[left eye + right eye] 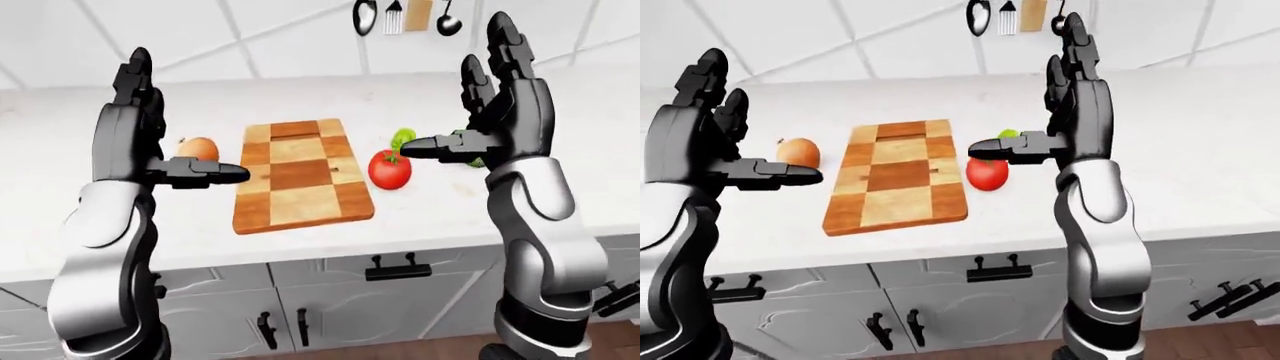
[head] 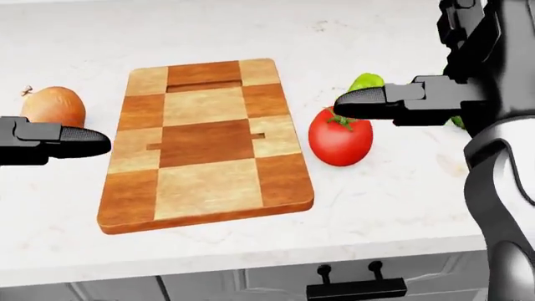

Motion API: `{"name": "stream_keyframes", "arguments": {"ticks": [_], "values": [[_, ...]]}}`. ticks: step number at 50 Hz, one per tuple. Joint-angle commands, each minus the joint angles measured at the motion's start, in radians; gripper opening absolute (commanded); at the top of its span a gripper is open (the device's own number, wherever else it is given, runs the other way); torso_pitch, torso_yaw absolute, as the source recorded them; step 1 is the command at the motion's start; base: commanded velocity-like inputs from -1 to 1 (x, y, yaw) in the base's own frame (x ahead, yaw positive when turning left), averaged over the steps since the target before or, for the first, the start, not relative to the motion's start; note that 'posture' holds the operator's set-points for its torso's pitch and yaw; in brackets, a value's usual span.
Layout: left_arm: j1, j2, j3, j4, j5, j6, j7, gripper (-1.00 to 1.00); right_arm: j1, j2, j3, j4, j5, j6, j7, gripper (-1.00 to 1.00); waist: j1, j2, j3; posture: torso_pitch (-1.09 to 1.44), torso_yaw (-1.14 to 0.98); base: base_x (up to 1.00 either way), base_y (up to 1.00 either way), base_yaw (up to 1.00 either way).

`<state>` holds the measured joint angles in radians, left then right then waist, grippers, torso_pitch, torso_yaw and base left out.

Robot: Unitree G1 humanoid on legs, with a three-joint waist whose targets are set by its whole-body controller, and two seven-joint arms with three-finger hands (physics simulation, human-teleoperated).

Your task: Place the avocado, onion, tomato and bell pepper on the cutting board.

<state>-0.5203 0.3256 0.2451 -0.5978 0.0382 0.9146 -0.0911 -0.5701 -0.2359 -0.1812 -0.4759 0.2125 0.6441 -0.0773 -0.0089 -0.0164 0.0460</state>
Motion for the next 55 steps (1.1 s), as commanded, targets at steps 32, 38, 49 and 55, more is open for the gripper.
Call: {"name": "stream_keyframes", "arguments": {"ticks": [32, 38, 49, 55], "values": [[-0.027, 0.012, 0.011, -0.032, 0.022, -0.026, 0.002, 1.0, -0.02, 0.0, 0.001, -0.025, -0.018, -0.024, 0.019, 1.0, 0.012, 0.019, -0.003, 0.0, 0.0, 0.04, 0.07, 0.0], [-0.023, 0.01, 0.013, -0.031, 0.024, -0.031, 0.003, 1.0, -0.009, -0.001, 0.006, -0.032, -0.026, -0.025, 0.028, 1.0, 0.023, 0.007, -0.025, 0.0, 0.0, 0.0, 0.0, 0.0], [-0.021, 0.013, 0.015, -0.04, 0.031, -0.024, -0.001, 1.0, -0.008, -0.024, -0.024, -0.041, -0.035, 0.009, 0.024, 1.0, 0.015, 0.019, -0.034, 0.0, 0.0, 0.0, 0.0, 0.0], [-0.018, 0.013, 0.016, -0.04, 0.031, -0.027, -0.002, 1.0, 0.012, -0.041, -0.008, -0.059, -0.08, 0.03, 0.048, 1.0, 0.013, 0.016, -0.035, 0.0, 0.0, 0.0, 0.0, 0.0]]}}
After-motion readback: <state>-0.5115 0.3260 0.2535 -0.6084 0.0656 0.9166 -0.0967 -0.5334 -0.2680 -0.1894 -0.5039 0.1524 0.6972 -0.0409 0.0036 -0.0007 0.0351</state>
